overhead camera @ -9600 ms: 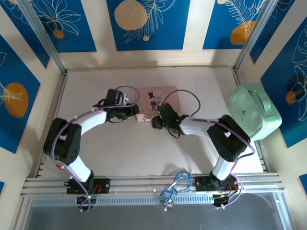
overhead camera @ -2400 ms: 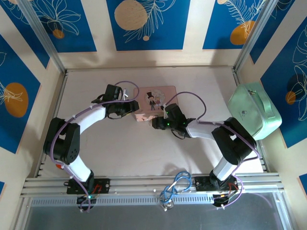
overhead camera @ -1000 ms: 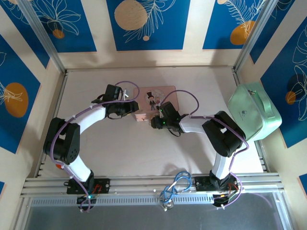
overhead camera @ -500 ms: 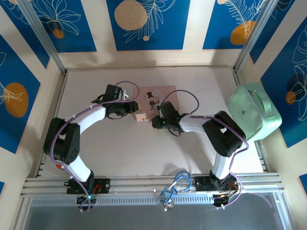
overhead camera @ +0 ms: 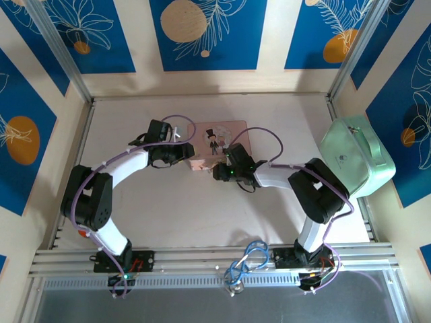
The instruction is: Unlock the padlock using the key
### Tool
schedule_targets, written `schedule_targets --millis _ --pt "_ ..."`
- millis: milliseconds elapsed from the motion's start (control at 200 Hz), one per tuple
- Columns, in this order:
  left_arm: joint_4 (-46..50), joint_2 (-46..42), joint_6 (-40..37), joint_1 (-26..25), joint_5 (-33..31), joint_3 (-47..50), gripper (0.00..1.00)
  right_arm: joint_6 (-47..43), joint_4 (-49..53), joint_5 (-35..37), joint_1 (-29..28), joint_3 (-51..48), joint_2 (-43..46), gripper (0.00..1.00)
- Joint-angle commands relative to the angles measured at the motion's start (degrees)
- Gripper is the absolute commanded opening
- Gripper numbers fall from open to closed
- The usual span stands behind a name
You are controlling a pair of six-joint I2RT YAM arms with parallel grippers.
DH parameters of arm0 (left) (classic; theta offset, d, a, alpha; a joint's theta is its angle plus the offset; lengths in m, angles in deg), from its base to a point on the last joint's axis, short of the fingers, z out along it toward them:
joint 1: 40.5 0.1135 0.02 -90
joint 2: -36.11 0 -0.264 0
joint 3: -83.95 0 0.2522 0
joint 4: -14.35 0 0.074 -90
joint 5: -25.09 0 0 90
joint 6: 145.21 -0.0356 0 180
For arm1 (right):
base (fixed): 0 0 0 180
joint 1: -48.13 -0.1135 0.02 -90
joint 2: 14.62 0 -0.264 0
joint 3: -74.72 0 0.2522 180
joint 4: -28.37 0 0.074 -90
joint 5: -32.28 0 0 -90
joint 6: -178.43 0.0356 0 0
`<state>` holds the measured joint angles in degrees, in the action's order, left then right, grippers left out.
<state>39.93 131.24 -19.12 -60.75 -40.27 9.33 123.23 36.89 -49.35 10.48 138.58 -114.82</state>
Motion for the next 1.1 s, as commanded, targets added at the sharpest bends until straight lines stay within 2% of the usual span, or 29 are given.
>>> schedule_targets --millis 0,230,450,760,1096 --pt "-0.7 1.0 -0.1 0.9 1.3 0.8 0.41 2.0 -2.2 0.4 0.2 0.5 -0.4 0.47" --pt "-1.3 0.8 0.2 0.9 1.9 1.0 0.4 -1.9 3.4 6.6 -3.2 4.5 -4.2 0.47" --pt "-1.5 0.9 0.5 0.9 2.1 1.0 0.4 -3.2 6.8 10.2 -3.7 7.2 -5.5 0.48" --pt "-1.2 0.7 0.1 0.9 1.7 1.2 0.4 -2.7 9.4 12.3 -3.5 9.3 -6.9 0.47" --pt "-1.0 0.8 -0.1 0.9 1.5 1.3 0.39 0.0 7.7 11.6 -2.4 6.8 -4.6 0.44"
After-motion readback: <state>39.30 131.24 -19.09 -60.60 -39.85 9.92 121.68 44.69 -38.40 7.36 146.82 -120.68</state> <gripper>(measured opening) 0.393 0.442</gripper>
